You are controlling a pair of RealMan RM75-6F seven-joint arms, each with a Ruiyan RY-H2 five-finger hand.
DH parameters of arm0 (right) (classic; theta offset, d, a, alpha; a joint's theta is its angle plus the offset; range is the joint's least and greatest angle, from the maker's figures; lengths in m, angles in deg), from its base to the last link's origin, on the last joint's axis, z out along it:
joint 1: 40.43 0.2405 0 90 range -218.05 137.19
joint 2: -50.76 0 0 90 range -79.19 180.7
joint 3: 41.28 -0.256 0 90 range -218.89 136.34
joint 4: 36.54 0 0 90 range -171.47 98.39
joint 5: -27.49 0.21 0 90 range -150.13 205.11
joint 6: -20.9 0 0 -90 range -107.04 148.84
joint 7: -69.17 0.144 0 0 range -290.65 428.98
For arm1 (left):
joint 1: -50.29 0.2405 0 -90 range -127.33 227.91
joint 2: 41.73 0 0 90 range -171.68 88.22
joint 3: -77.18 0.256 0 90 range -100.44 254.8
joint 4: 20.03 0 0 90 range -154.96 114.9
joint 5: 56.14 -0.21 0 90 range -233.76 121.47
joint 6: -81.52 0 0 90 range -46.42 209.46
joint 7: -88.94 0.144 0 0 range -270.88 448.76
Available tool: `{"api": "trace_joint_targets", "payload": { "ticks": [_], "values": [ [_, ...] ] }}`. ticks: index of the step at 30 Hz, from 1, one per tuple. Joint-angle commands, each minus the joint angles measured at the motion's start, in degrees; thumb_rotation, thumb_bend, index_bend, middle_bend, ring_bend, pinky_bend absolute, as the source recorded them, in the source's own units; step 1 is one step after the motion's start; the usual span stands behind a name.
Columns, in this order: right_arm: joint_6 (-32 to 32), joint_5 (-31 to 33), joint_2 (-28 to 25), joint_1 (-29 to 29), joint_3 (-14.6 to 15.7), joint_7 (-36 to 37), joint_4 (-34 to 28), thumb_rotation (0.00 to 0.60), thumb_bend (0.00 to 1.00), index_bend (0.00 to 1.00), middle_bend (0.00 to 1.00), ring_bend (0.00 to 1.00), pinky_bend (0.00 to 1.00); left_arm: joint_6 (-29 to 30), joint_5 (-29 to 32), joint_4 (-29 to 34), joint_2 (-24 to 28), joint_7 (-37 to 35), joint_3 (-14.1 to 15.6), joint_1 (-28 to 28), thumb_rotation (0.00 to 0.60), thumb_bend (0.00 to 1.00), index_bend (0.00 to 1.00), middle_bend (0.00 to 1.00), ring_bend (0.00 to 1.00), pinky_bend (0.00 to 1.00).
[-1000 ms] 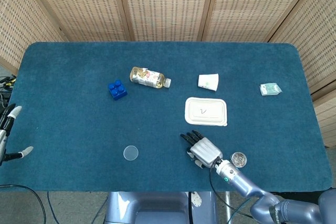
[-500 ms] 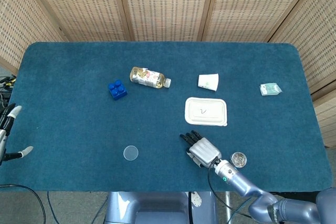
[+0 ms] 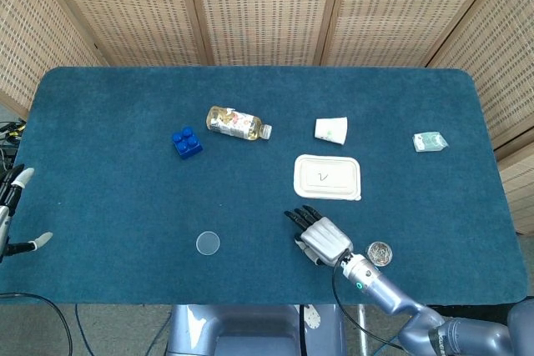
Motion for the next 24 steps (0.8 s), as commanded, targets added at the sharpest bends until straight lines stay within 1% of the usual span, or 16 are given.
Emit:
{"api": "trace_joint_targets", "payload": {
  "ticks": [1, 6, 11, 14, 18, 24],
  "values": [
    [-3.5, -2.4, -4.2, -1.1, 0.5, 1.6, -3.2, 0.600, 0.49, 0.69, 0.01, 0.00, 0.00, 0.1, -0.1, 0.1, 0.1, -0.2, 0.0, 0.1, 0.600, 0.00, 0.00, 0.00, 0.00, 0.00],
    [-7.7, -4.9, -11.2, -3.3, 2.2, 4.4, -5.1, 0.600, 0.49, 0.69, 0.01, 0.00, 0.00, 0.4, -0.5, 0.4, 0.2, -0.1, 0.2, 0.2, 0.600, 0.00, 0.00, 0.00, 0.00, 0.00],
    [-10.7, -6.1, -14.9, -6.2, 4.6, 8.8, -2.8, 0.600, 0.49, 0.69, 0.01, 0.00, 0.00, 0.6, -0.9, 0.6, 0.2, 0.2, 0.3, 0.2, 0.600, 0.00, 0.00, 0.00, 0.00, 0.00],
    [-12.0, -7.6, -14.9, -7.6, 6.0, 11.0, 0.2, 0.600, 0.49, 0.69, 0.01, 0.00, 0.00, 0.4, -1.1, 0.8, 0.0, 0.7, 0.5, 0.2, 0.600, 0.00, 0.00, 0.00, 0.00, 0.00],
    [-13.2, -9.4, -13.6, -8.9, 7.4, 13.4, 4.0, 0.600, 0.49, 0.69, 0.01, 0.00, 0.00, 0.5, -1.4, 1.0, -0.2, 1.5, 0.7, 0.2, 0.600, 0.00, 0.00, 0.00, 0.00, 0.00],
    [-13.9, -10.1, -12.7, -9.8, 7.7, 14.5, 7.2, 0.600, 0.49, 0.69, 0.01, 0.00, 0.00, 0.5, -1.2, 1.1, -0.3, 1.8, 0.7, 0.2, 0.600, 0.00, 0.00, 0.00, 0.00, 0.00]
  ]
}}
